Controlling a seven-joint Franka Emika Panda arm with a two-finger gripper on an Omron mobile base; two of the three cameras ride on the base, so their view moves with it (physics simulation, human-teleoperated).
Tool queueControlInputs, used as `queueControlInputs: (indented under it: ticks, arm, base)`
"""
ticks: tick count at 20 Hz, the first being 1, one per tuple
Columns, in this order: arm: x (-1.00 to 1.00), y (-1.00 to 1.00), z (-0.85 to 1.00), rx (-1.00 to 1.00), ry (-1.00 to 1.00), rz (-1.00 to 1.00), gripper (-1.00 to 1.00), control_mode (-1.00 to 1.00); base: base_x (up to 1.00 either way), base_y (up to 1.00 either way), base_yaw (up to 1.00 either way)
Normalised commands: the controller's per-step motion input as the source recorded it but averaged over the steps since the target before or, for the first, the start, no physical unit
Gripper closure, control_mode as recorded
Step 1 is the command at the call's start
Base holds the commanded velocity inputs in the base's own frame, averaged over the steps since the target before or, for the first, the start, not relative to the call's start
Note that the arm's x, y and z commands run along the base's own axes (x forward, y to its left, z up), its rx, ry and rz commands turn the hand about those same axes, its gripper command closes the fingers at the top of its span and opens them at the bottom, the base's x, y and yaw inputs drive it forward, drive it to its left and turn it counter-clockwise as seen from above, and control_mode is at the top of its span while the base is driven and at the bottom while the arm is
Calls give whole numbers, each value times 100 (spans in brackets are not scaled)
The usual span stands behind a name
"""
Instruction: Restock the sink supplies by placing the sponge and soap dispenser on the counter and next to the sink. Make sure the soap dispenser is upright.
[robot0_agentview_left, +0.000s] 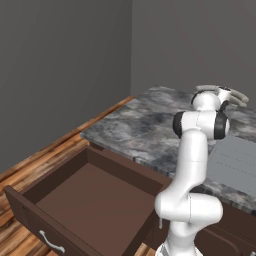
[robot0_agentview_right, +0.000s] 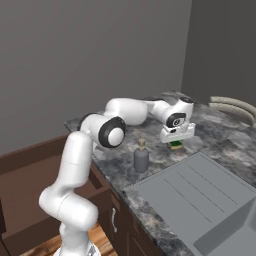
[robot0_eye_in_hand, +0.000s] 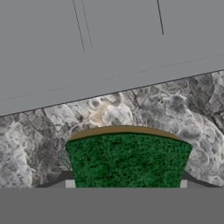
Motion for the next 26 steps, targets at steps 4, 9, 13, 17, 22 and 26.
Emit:
queueControlInputs:
  ticks: [4,9,13,17,22,26]
  arm:
    - [-13,-4,-19,3,0,0,100,-100]
    - [-19,0,-25,3,0,0,100,-100]
    - [-19,-1,-24,1,0,-1,100,-100]
    - [-2,-3,-12,0,0,0,100,-100]
    - [0,-2,-9,0,0,0,100,-100]
    - [0,-5,0,0,0,0,-100,-100]
  base:
    - [0,0,0]
    - [0,0,0]
    - [0,0,0]
    - [0,0,0]
    - [0,0,0]
    - [0,0,0]
